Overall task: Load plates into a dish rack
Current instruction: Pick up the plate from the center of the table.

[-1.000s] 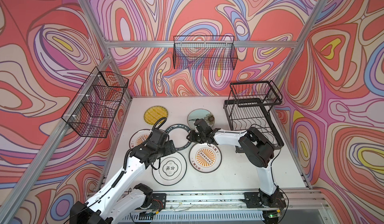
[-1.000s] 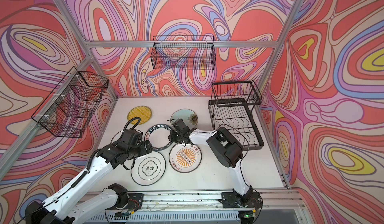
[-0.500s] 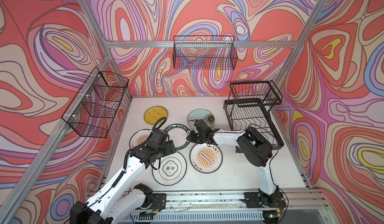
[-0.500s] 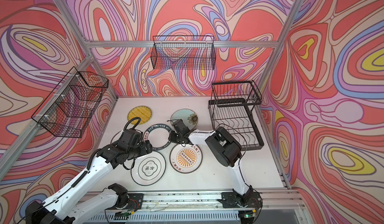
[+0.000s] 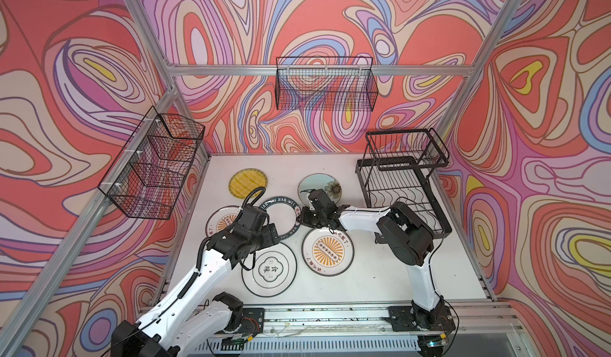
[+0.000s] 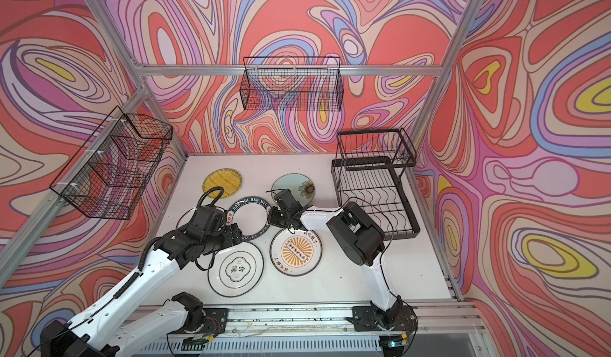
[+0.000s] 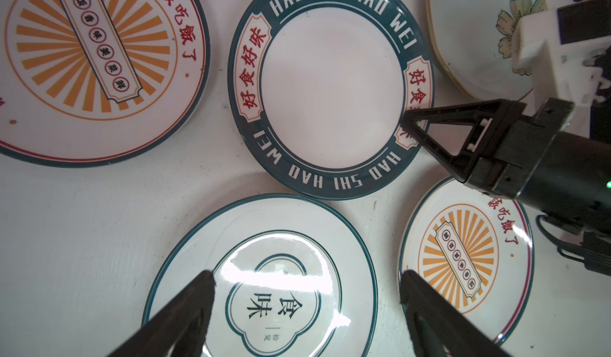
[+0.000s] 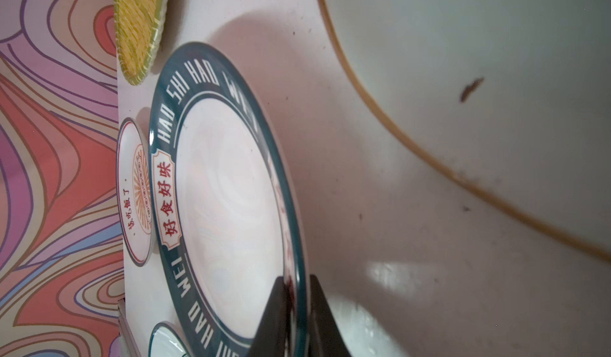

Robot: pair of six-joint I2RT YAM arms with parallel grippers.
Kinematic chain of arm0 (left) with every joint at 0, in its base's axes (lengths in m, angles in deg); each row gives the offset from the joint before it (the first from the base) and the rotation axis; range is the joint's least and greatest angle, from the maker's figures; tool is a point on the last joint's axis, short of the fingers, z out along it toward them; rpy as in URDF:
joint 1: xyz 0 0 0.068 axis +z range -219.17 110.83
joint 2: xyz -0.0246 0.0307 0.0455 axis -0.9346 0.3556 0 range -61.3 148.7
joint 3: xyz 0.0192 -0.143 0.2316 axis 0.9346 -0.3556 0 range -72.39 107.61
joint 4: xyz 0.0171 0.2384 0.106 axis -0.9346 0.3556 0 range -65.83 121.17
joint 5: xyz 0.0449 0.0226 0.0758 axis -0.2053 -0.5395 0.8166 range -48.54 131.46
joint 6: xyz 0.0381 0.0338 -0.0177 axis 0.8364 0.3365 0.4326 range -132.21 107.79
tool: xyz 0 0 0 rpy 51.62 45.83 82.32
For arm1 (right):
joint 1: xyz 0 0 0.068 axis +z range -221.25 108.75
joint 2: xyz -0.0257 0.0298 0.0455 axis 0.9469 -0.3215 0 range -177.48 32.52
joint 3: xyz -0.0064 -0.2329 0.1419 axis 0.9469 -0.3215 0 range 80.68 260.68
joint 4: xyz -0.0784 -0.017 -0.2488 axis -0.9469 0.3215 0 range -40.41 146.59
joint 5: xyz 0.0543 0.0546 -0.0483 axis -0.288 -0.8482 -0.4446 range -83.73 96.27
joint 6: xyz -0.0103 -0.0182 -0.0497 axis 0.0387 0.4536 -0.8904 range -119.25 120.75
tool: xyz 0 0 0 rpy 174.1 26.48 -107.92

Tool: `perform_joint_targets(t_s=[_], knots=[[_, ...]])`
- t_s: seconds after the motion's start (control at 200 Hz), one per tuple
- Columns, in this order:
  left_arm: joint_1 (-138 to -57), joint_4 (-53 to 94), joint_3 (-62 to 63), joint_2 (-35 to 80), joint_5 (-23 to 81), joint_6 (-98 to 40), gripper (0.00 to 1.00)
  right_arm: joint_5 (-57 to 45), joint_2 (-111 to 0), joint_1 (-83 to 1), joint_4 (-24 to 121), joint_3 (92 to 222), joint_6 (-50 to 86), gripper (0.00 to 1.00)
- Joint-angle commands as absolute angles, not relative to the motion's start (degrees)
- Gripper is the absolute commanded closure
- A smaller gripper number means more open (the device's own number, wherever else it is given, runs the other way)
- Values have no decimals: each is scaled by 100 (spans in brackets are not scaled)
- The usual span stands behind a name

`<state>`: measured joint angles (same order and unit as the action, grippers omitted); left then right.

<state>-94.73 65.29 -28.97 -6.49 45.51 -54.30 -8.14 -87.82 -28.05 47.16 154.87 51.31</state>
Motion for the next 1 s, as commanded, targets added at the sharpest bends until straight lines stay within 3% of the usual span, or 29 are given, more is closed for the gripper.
perform_joint_targets(t_s=[0.0,0.476,0.997], knots=[[-9510,6750,-2835,-742,4548,-5469,10,-768,-8673,-2756,4953,15389,5014,91],[-9509,6592,-2858,-774,4498,-5599,11,-736,-8299,-2798,4768,15180,5074,100],[-9507,6493,-2731,-472,4406,-5506,11,-938,-7712,-3053,4432,14832,5111,100]])
